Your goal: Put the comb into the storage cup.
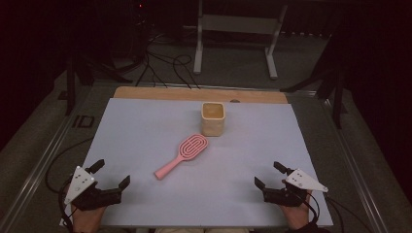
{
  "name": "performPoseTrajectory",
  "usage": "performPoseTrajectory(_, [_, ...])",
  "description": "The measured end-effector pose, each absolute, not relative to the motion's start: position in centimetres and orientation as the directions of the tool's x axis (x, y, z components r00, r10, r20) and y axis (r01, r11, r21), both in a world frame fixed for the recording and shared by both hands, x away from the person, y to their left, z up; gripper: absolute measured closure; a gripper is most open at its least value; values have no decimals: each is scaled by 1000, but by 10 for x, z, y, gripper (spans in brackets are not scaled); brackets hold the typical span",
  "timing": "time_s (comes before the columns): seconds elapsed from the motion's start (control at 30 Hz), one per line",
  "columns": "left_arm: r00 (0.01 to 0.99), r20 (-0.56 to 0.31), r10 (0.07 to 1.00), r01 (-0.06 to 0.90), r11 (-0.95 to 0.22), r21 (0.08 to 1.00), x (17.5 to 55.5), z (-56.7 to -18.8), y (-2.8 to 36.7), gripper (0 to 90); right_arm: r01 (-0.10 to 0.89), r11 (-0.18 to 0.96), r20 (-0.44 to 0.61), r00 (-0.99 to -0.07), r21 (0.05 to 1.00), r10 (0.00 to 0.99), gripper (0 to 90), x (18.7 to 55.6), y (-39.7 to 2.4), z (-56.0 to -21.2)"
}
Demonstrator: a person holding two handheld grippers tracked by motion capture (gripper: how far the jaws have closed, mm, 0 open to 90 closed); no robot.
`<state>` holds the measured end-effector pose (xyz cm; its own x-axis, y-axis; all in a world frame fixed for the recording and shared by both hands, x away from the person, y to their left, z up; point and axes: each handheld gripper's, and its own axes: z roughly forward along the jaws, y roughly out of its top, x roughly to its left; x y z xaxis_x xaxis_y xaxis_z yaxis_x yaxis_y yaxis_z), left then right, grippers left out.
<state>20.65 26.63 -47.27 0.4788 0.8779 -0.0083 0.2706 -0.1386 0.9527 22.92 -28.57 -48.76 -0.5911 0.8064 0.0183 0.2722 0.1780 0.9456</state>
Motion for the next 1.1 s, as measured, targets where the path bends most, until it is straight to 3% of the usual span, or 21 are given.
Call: performPoseTrajectory(1.1, [463, 14, 886, 267, -155, 951, 224, -442, 248, 0, 284, 176, 17, -566, 943, 824, 86, 230, -287, -494])
